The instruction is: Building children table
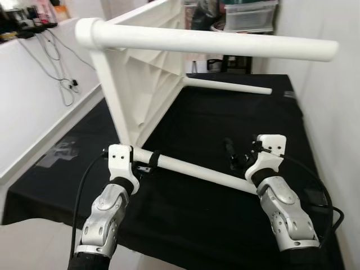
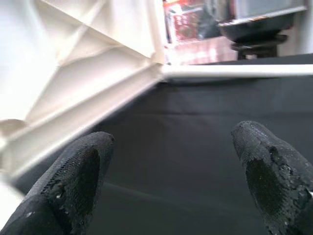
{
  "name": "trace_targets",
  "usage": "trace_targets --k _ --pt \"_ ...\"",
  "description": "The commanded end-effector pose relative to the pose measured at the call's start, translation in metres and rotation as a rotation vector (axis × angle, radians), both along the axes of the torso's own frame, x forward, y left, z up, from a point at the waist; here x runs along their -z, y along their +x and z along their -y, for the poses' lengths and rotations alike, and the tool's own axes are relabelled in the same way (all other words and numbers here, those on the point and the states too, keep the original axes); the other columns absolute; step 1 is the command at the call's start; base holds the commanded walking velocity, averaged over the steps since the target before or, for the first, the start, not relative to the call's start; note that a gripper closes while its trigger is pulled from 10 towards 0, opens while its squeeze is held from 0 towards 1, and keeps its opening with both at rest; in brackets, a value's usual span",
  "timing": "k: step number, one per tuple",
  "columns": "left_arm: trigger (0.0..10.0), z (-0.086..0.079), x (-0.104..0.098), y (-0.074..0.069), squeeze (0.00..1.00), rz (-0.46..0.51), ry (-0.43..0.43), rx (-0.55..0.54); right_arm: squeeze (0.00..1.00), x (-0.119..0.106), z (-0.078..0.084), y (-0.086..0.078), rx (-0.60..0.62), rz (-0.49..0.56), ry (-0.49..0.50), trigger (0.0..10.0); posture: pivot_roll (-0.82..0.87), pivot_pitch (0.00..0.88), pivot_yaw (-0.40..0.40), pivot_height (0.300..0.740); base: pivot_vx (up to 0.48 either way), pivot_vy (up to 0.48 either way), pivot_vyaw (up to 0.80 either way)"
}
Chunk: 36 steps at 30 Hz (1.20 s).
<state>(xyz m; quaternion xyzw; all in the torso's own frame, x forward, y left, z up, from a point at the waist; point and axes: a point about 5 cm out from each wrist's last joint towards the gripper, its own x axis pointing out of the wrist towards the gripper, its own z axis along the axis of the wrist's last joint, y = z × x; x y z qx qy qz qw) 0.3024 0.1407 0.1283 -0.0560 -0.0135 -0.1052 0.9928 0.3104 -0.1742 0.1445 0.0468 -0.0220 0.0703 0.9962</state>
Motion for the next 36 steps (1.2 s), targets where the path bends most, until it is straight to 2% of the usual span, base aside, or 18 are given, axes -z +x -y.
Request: trace_targets --k 1,2,5,7,11,19,25,26,36 --pt "10.0 -0.003 0.002 0.000 0.00 0.002 -0.003 0.001 0.00 -0.001 -0.008 0.001 -0.028 0.013 -0.010 10.0 -0.06 0.000 0.046 0.740 0.000 0.000 0.00" --pt "10.0 -0.002 0.001 -0.001 0.00 0.003 -0.008 0.017 0.00 -0.001 -0.009 0.001 -0.030 0.014 -0.012 10.0 -0.06 0.000 0.046 0.740 0.000 0.000 0.00" --pt "10.0 0.019 -0.005 -0.008 0.00 0.031 -0.057 0.199 0.00 -0.001 -0.007 0.001 -0.025 0.014 -0.016 10.0 -0.06 0.000 0.045 0.740 0.000 0.000 0.00" --pt "10.0 0.027 -0.008 -0.011 0.00 0.033 -0.065 0.272 0.00 -0.001 -0.005 0.002 -0.021 0.009 -0.014 10.0 -0.06 0.000 0.044 0.740 0.000 0.000 0.00" --pt "10.0 0.032 -0.009 -0.012 0.00 0.029 -0.075 0.308 0.00 0.001 -0.005 0.003 -0.022 -0.008 -0.016 10.0 -0.07 0.000 0.044 0.740 0.000 0.000 0.00" --pt "10.0 0.031 -0.008 -0.009 0.00 0.016 -0.070 0.304 0.00 0.003 -0.006 0.003 -0.038 -0.030 0.000 10.0 -0.07 0.000 0.049 0.740 0.000 0.000 -0.80" --pt "10.0 0.032 -0.012 -0.011 0.00 0.029 -0.106 0.330 0.00 0.001 -0.004 0.003 -0.032 -0.021 -0.007 10.0 -0.07 0.000 0.048 0.740 0.000 0.000 -0.80" --pt "0.0 0.032 -0.013 -0.012 0.00 0.037 -0.110 0.342 0.00 0.001 -0.004 0.004 -0.032 -0.018 -0.011 10.0 -0.07 0.000 0.048 0.740 0.000 0.000 -0.80" --pt "0.0 0.033 -0.016 -0.014 0.00 0.055 -0.122 0.350 0.00 -0.004 -0.006 0.003 -0.035 0.018 -0.011 10.0 -0.07 0.000 0.046 0.740 0.000 0.000 -0.14"
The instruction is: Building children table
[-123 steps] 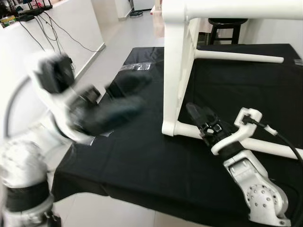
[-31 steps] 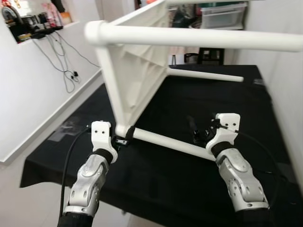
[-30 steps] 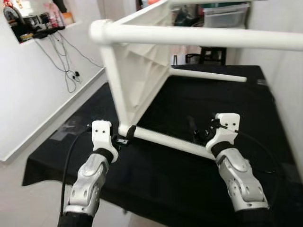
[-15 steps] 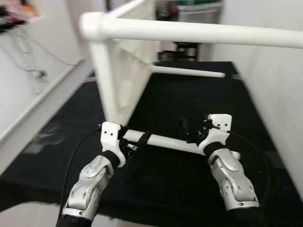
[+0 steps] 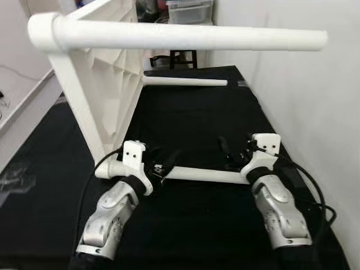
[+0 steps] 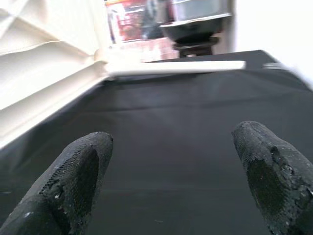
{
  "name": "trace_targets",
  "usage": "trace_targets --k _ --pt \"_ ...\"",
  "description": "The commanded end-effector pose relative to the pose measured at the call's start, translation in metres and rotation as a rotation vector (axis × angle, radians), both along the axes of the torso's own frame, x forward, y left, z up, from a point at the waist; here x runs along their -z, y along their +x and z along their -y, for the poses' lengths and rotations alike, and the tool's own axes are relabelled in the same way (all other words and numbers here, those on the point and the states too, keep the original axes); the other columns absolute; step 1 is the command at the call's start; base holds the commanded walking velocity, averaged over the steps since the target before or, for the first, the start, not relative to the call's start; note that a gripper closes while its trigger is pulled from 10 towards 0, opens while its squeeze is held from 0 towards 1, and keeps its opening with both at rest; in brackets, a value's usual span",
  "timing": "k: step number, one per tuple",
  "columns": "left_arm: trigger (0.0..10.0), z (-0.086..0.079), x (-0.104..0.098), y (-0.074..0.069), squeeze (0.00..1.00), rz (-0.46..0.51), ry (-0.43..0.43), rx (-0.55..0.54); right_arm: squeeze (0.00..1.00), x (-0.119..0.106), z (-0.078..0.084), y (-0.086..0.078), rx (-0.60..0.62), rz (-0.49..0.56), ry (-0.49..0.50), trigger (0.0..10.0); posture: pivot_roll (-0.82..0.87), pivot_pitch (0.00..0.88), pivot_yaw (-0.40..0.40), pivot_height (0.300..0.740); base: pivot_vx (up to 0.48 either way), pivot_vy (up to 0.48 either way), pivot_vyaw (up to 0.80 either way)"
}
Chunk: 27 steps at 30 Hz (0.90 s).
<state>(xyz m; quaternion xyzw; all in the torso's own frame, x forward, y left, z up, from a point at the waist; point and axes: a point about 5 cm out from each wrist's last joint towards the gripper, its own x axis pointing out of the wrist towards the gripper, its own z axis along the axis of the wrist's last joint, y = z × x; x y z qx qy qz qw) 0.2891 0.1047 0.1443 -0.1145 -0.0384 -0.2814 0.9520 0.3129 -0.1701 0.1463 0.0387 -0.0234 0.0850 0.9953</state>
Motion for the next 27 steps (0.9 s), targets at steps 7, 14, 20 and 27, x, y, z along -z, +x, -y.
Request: trace_targets --k 7,14,20,27 --pt "0.0 -0.0025 0.0003 0.0010 0.00 -0.001 0.002 -0.020 0.00 -0.0025 -0.0019 0.0013 -0.006 0.015 -0.001 10.0 -0.07 0.000 0.048 0.740 0.000 0.000 0.00" --pt "0.0 -0.0016 0.0013 0.0013 0.00 -0.006 -0.001 -0.021 0.00 -0.0032 -0.0017 0.0023 -0.007 0.021 -0.009 10.0 -0.07 0.000 0.046 0.740 0.000 0.000 0.00" --pt "0.0 -0.0026 0.0025 0.0028 0.00 -0.016 0.013 -0.033 0.00 -0.0039 -0.0019 0.0026 -0.007 0.025 -0.014 10.0 -0.07 0.000 0.048 0.740 0.000 0.000 0.00" --pt "10.0 -0.0035 0.0045 0.0053 0.00 -0.030 0.044 -0.053 0.00 -0.0038 -0.0013 0.0028 -0.004 0.024 -0.018 10.0 -0.08 0.000 0.048 0.740 0.000 0.000 0.00"
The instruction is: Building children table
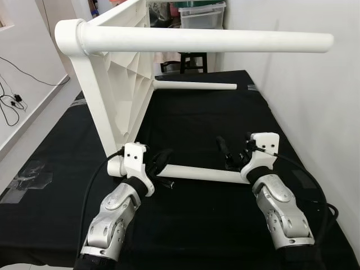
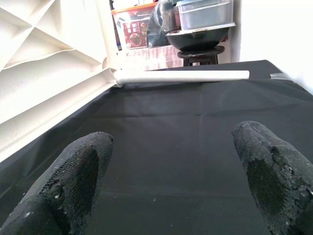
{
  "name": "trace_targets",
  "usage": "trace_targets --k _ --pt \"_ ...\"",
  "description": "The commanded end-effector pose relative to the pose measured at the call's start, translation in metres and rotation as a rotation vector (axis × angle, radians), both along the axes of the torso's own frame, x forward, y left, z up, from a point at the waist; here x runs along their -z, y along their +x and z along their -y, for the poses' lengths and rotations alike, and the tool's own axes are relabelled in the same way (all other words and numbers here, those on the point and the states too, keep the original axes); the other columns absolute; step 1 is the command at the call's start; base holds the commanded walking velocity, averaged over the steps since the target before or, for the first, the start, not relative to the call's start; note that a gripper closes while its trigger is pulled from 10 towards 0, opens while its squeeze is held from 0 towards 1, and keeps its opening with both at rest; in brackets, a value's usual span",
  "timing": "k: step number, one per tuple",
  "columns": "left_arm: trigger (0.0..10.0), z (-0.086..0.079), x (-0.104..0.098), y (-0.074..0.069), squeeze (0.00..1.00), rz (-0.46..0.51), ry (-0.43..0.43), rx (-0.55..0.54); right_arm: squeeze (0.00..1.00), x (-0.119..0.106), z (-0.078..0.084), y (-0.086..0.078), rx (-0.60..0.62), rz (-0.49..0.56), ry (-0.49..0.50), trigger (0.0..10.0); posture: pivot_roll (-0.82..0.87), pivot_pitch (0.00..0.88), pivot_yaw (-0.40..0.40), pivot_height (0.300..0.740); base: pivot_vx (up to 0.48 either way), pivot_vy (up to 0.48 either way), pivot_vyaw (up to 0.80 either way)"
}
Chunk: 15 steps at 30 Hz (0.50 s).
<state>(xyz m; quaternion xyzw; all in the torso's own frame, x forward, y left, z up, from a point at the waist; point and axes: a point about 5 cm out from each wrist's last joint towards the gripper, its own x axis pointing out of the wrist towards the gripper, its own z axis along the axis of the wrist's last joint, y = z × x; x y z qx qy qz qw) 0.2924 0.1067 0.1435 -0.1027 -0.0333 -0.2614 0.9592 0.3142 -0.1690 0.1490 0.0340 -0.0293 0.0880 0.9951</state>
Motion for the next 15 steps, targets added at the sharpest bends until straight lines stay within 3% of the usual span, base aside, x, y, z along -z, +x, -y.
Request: trace_targets --k 1,13,15 --pt "10.0 -0.0014 0.0038 0.0019 0.00 -0.022 0.018 -0.011 0.00 -0.0011 -0.0002 0.0015 0.002 0.012 -0.009 10.0 -0.08 0.000 0.048 0.740 0.000 0.000 0.00" --pt "10.0 -0.0054 0.0086 0.0022 0.00 -0.045 0.031 -0.043 0.00 0.0018 -0.0017 0.0012 -0.005 -0.010 -0.012 10.0 -0.08 0.000 0.046 0.740 0.000 0.000 0.00" --pt "10.0 -0.0071 0.0089 0.0026 0.00 -0.045 0.028 -0.052 0.00 0.0038 -0.0033 0.0016 -0.022 -0.036 -0.014 10.0 -0.07 0.000 0.048 0.740 0.000 0.000 -0.80"
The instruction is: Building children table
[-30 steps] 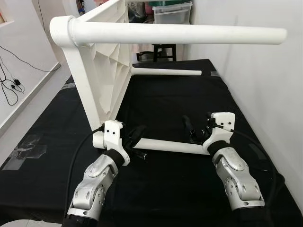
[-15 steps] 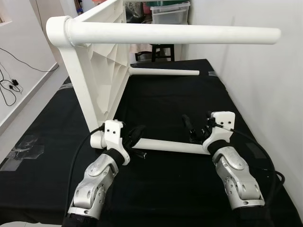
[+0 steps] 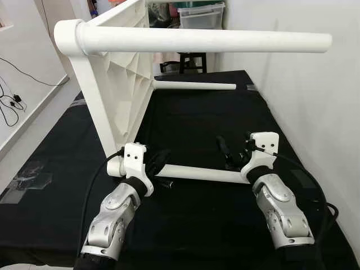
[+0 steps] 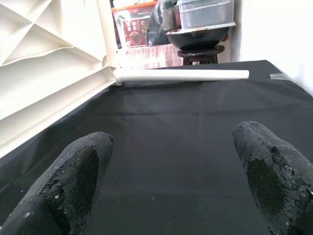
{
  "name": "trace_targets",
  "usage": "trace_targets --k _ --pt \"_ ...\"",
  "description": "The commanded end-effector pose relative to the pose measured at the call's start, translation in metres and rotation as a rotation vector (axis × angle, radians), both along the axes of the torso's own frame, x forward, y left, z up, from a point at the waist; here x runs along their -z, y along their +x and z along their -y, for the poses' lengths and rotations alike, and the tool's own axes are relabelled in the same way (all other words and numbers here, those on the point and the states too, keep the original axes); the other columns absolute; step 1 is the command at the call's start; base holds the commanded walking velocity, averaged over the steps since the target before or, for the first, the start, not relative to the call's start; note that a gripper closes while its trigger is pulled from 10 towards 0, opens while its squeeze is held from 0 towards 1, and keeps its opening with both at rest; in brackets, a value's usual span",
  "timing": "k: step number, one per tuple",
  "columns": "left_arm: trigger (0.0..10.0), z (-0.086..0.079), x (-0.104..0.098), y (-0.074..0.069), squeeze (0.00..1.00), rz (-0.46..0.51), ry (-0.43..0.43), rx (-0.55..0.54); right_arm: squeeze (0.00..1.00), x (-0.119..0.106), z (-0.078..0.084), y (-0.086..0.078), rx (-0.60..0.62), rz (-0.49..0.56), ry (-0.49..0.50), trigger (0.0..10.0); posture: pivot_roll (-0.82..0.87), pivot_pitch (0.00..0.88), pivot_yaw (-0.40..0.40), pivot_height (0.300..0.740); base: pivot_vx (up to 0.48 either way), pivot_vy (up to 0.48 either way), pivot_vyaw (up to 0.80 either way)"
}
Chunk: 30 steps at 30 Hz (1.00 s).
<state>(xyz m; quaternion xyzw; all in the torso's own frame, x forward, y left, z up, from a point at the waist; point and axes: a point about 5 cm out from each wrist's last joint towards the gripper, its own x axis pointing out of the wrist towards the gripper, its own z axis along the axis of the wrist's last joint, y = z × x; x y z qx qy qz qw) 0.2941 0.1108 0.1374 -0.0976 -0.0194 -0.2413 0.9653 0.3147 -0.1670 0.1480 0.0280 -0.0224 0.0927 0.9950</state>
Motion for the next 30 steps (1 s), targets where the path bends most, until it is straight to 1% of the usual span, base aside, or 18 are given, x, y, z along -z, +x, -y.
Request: trace_targets --k 1,3,5,10,11,12,13,19,30 --pt "10.0 -0.0035 0.0024 0.0012 0.00 -0.016 0.010 -0.016 0.00 0.0013 -0.0007 0.0009 -0.005 -0.006 -0.009 10.0 -0.07 0.000 0.046 0.740 0.000 0.000 -0.55" --pt "10.0 -0.0035 0.0024 0.0012 0.00 -0.016 0.010 -0.016 0.00 0.0013 -0.0007 0.0009 -0.005 -0.006 -0.009 10.0 -0.07 0.000 0.046 0.740 0.000 0.000 -0.55" --pt "10.0 -0.0044 0.0018 0.0010 0.00 -0.013 0.011 -0.018 0.00 0.0006 -0.0007 0.0001 -0.003 0.011 -0.007 10.0 -0.07 0.000 0.042 0.740 0.000 0.000 0.00" --pt "10.0 -0.0052 0.0021 -0.0003 0.00 -0.014 0.010 -0.018 0.00 0.0010 -0.0038 -0.0017 -0.044 0.006 -0.021 10.0 -0.06 0.000 0.041 0.740 0.250 0.000 0.00" --pt "10.0 -0.0051 0.0024 -0.0009 0.00 -0.014 0.010 -0.017 0.00 0.0008 -0.0045 -0.0030 -0.056 0.020 -0.034 10.0 -0.06 0.000 0.040 0.740 0.266 0.000 0.80" --pt "10.0 -0.0051 0.0024 -0.0009 0.00 -0.014 0.010 -0.017 0.00 0.0008 -0.0045 -0.0030 -0.056 0.020 -0.034 10.0 -0.06 0.000 0.040 0.740 0.266 0.000 0.80" --pt "10.0 -0.0050 0.0027 -0.0014 0.00 -0.015 0.011 -0.016 0.00 0.0003 -0.0047 -0.0042 -0.055 0.027 0.009 10.0 -0.06 0.000 0.041 0.740 0.274 0.000 0.00" --pt "10.0 -0.0034 0.0031 -0.0022 0.00 -0.016 0.008 -0.011 0.00 0.0031 -0.0081 -0.0047 -0.056 0.003 -0.004 10.0 -0.07 0.000 0.039 0.740 0.296 0.000 0.00" --pt "10.0 -0.0006 0.0031 -0.0037 0.00 -0.011 0.006 -0.003 0.00 0.0050 -0.0100 -0.0062 -0.066 -0.002 -0.009 10.0 -0.07 0.000 0.037 0.740 0.286 0.000 0.00"
